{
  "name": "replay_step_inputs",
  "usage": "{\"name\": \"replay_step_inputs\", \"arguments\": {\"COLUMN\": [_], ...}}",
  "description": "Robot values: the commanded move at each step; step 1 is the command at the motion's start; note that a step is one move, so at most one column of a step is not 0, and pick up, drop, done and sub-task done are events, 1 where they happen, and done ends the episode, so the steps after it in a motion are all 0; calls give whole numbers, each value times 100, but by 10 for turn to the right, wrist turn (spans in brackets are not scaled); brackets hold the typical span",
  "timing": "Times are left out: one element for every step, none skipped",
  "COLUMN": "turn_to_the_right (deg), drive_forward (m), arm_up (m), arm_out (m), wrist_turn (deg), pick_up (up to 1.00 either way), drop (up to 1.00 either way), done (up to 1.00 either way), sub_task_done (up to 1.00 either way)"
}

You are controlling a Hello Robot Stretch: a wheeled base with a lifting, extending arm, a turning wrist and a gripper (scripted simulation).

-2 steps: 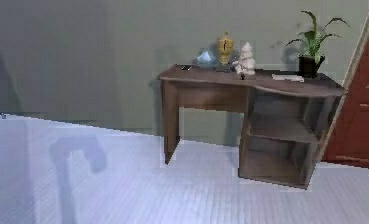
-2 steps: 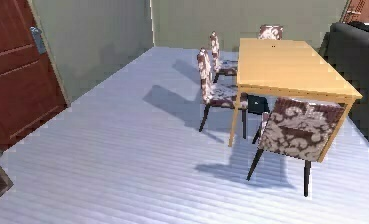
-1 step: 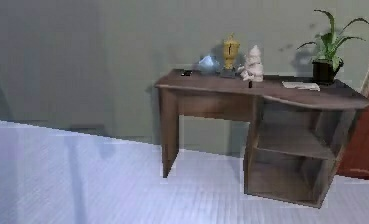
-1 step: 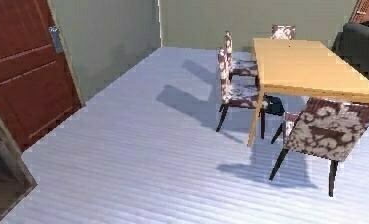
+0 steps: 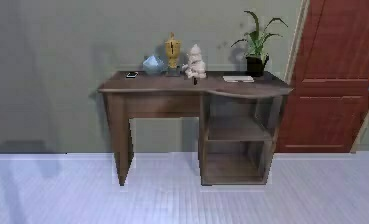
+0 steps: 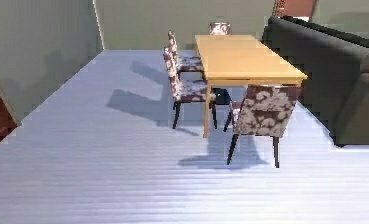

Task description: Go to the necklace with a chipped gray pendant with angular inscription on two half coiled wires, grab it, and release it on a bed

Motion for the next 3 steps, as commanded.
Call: {"name": "replay_step_inputs", "arguments": {"turn_to_the_right": [0, -270, 0], "drive_forward": [15, 0, 65], "arm_up": [0, 0, 0], "arm_out": [0, 0, 0], "wrist_turn": [0, 0, 0], "pick_up": [0, 0, 0], "drop": [0, 0, 0], "done": [0, 0, 0], "sub_task_done": [0, 0, 0]}}
